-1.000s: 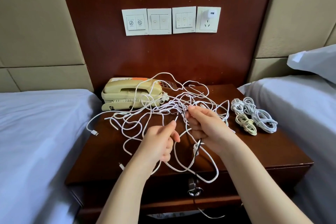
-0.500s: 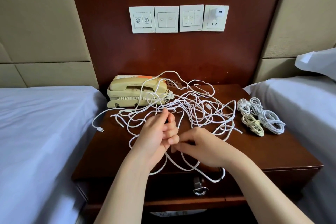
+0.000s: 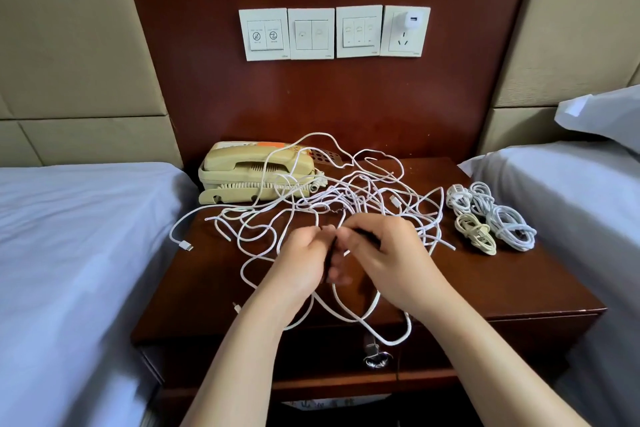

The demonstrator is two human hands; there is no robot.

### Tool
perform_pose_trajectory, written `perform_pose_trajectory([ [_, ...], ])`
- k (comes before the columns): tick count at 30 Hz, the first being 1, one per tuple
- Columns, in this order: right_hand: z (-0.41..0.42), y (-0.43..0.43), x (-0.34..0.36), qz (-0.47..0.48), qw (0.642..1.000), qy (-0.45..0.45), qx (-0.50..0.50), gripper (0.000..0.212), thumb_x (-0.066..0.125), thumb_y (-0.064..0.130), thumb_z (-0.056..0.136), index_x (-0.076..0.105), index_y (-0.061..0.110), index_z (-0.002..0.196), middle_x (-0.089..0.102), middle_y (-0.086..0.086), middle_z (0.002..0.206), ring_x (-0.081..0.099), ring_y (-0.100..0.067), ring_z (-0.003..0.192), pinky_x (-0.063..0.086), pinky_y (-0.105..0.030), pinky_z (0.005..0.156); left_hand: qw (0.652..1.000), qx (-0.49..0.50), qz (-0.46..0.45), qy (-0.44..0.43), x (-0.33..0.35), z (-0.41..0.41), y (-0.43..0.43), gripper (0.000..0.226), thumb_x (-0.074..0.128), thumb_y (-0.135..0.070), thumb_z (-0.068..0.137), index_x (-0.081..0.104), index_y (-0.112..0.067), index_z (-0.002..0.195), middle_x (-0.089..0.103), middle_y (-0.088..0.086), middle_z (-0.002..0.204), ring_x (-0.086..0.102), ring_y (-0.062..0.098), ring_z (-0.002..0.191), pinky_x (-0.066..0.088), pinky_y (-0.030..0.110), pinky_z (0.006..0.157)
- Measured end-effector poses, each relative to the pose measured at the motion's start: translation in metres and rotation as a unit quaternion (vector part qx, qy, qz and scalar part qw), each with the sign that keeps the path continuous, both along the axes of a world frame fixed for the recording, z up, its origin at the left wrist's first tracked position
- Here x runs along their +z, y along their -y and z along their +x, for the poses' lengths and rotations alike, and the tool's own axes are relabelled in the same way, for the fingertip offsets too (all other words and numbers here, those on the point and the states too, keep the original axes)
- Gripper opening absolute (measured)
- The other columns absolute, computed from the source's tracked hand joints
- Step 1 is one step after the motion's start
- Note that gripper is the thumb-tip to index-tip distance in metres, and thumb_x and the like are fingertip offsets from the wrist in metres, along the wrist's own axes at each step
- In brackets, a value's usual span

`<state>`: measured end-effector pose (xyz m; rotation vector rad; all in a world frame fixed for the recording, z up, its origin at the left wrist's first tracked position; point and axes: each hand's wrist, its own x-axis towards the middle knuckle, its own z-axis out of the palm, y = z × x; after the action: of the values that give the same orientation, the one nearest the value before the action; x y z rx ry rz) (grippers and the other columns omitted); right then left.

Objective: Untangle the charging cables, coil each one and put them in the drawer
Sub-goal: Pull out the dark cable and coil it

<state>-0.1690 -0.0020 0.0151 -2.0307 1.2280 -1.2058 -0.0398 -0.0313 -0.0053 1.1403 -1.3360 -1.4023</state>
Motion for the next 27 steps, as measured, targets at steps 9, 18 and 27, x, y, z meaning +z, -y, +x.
perform_pose_trajectory([
  [9,-0.01,0.019,-0.012,-0.029,0.997,0.041,-0.052,0.021,0.06,0.015,0.092,0.065,0.015,0.071,0.061,0.005,0.053,0.052,-0.006,0.051,0.039,-0.018,0.053,0.976,-0.104,0.13,-0.136,0.013,-0.011,-0.017,0.052,0.029,-0.047,0.099,0.039,-0.01,0.064,0.021,-0.004,0.047,0.018,0.004,0.032,0.023,0.017,0.033],
  [18,-0.016,0.03,-0.026,0.093,0.995,0.043,-0.008,0.032,0.054,0.014,0.095,0.059,0.005,0.064,0.042,0.011,0.048,0.034,-0.002,0.043,0.027,-0.013,0.048,0.958,-0.185,0.118,-0.185,0.015,0.003,-0.017,0.049,0.031,-0.035,0.098,0.042,-0.015,0.054,0.021,-0.007,0.044,0.018,0.003,0.032,0.025,0.016,0.033],
  [27,0.0,0.009,-0.021,0.122,0.98,-0.116,0.106,0.025,0.053,0.02,0.097,0.07,0.016,0.079,0.041,0.01,0.047,0.033,-0.006,0.044,0.026,-0.015,0.048,0.954,-0.006,0.094,-0.285,0.016,0.01,-0.007,0.041,0.03,-0.021,0.102,0.039,-0.011,0.064,0.028,-0.005,0.045,0.024,0.005,0.032,0.028,0.017,0.035],
])
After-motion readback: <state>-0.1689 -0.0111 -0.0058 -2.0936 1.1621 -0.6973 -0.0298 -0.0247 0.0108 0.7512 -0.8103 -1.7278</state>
